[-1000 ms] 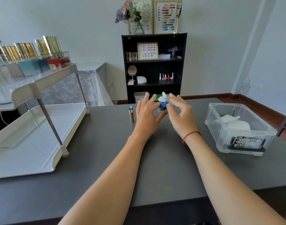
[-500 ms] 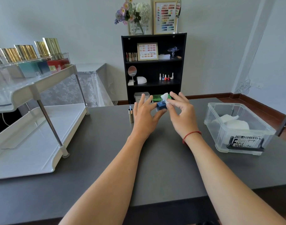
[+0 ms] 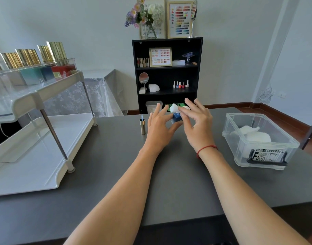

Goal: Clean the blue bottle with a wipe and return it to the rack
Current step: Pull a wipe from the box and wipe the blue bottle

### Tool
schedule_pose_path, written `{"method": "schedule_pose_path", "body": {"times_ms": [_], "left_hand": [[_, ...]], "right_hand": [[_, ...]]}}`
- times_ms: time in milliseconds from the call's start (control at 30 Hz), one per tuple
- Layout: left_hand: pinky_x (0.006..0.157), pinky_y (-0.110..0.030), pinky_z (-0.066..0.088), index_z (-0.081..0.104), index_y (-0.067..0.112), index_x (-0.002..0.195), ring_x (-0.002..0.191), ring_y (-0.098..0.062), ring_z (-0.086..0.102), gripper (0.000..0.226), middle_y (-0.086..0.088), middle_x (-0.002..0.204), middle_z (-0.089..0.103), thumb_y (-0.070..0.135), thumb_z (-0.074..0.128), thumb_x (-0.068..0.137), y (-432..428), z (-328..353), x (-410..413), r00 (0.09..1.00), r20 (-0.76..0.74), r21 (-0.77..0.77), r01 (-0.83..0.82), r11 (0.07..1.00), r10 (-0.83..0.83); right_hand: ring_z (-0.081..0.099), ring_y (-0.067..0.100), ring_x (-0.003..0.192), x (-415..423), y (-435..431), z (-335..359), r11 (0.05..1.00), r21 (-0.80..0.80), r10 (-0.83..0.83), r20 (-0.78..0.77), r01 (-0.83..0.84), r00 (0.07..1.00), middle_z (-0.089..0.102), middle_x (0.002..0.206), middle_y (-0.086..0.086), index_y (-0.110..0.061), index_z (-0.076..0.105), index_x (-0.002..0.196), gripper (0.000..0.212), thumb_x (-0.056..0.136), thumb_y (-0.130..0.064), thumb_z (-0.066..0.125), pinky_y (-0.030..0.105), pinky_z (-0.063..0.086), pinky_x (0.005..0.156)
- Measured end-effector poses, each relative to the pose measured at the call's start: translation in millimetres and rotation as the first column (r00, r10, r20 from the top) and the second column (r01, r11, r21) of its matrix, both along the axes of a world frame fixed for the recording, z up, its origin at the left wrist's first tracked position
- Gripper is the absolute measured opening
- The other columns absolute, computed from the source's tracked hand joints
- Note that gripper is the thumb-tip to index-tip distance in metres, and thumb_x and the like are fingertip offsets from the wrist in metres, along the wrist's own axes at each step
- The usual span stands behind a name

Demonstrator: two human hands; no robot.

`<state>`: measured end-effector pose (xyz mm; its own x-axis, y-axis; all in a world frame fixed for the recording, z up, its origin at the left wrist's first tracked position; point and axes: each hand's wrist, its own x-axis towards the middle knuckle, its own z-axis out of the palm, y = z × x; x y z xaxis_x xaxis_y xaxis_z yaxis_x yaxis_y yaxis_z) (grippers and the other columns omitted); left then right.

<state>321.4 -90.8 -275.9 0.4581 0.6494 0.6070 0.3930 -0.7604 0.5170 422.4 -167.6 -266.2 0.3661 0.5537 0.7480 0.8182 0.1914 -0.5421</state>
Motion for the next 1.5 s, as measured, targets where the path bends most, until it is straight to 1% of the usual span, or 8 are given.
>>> {"method": "schedule_pose_path", "body": {"times_ms": [200, 433, 700, 900, 1033, 1167, 1333, 1500], "left_hand": [[0.117, -0.051, 0.015, 0.066, 0.022, 0.119, 0.147, -0.022, 0.012, 0.036, -0.006, 0.149, 0.040, 0.039, 0.061, 0.087, -2.9, 1.7, -1.5, 1.000, 0.020, -0.035, 0.025, 0.999, -0.024], [0.118, -0.050, 0.015, 0.066, 0.025, 0.117, 0.147, -0.020, 0.011, 0.034, -0.004, 0.151, 0.037, 0.037, 0.063, 0.086, -1.5, 1.5, -1.7, 0.998, 0.051, -0.070, 0.033, 0.997, -0.030], [0.118, -0.051, 0.016, 0.064, 0.023, 0.119, 0.147, -0.023, 0.012, 0.033, -0.004, 0.151, 0.036, 0.034, 0.062, 0.087, -3.9, 1.6, -2.8, 0.996, 0.077, -0.122, 0.064, 0.991, -0.055], [0.118, -0.047, 0.015, 0.061, 0.025, 0.123, 0.147, -0.024, 0.011, 0.035, -0.006, 0.151, 0.036, 0.032, 0.062, 0.088, -6.5, 3.2, -4.5, 0.989, 0.126, -0.124, 0.093, 0.988, -0.077], [0.118, -0.046, 0.016, 0.066, 0.023, 0.115, 0.147, -0.020, 0.011, 0.030, -0.006, 0.151, 0.036, 0.034, 0.063, 0.087, -6.6, 2.9, -4.5, 0.991, 0.115, -0.115, 0.077, 0.990, -0.064], [0.118, -0.047, 0.013, 0.063, 0.022, 0.120, 0.147, -0.018, 0.009, 0.036, -0.003, 0.153, 0.033, 0.037, 0.062, 0.087, -5.8, 4.0, -2.5, 0.997, 0.066, -0.129, 0.042, 0.991, -0.034], [0.118, -0.053, 0.015, 0.064, 0.023, 0.119, 0.147, -0.019, 0.010, 0.035, -0.003, 0.152, 0.035, 0.036, 0.062, 0.087, -4.3, 1.9, -2.2, 0.995, 0.077, -0.104, 0.072, 0.992, -0.064], [0.118, -0.049, 0.013, 0.063, 0.022, 0.121, 0.147, -0.019, 0.009, 0.037, -0.002, 0.152, 0.034, 0.037, 0.062, 0.087, -6.0, 4.8, -2.5, 0.998, 0.053, -0.118, 0.046, 0.992, -0.040]], "right_hand": [[0.041, 0.029, 0.134, 1.0, -1.7, 1.0, 0.998, 0.060, -0.006, -0.078, 0.010, 0.997, 0.058, 0.133, 0.008, -0.012, 0.069, 0.112, 0.025, 0.094, -0.016, 0.053, 0.054, 0.032, 0.111], [0.046, 0.032, 0.130, 2.0, 0.7, -1.3, 0.998, 0.028, -0.052, 0.061, 0.050, 0.997, 0.060, 0.131, 0.008, -0.015, 0.070, 0.112, 0.024, 0.091, -0.015, 0.057, 0.053, 0.028, 0.110], [0.045, 0.030, 0.131, -0.9, -3.2, -1.5, 0.999, 0.029, -0.040, 0.066, 0.038, 0.997, 0.060, 0.131, 0.008, -0.016, 0.072, 0.107, 0.024, 0.091, -0.018, 0.054, 0.054, 0.029, 0.111], [0.052, 0.032, 0.125, 0.9, -2.7, -2.5, 0.994, 0.069, -0.088, 0.086, 0.082, 0.992, 0.064, 0.125, 0.010, -0.018, 0.075, 0.098, 0.019, 0.085, -0.011, 0.064, 0.060, 0.034, 0.105], [0.052, 0.032, 0.124, 4.3, -3.0, -3.9, 0.989, 0.065, -0.135, 0.018, 0.134, 0.991, 0.066, 0.122, 0.010, -0.015, 0.075, 0.096, 0.017, 0.085, -0.011, 0.064, 0.058, 0.035, 0.104], [0.053, 0.034, 0.123, 8.1, -7.8, -1.8, 0.975, 0.121, -0.177, -0.096, 0.188, 0.979, 0.066, 0.121, 0.011, -0.012, 0.074, 0.099, 0.018, 0.088, -0.012, 0.061, 0.060, 0.038, 0.101], [0.053, 0.031, 0.123, 0.3, -4.2, 1.2, 0.985, 0.146, -0.098, 0.011, 0.095, 0.995, 0.065, 0.123, 0.010, -0.014, 0.074, 0.099, 0.018, 0.087, -0.016, 0.061, 0.058, 0.039, 0.102], [0.057, 0.035, 0.117, 7.3, -2.5, -3.2, 0.969, 0.142, -0.189, -0.102, 0.202, 0.977, 0.067, 0.119, 0.012, -0.011, 0.074, 0.099, 0.017, 0.086, -0.011, 0.062, 0.059, 0.044, 0.096]]}}
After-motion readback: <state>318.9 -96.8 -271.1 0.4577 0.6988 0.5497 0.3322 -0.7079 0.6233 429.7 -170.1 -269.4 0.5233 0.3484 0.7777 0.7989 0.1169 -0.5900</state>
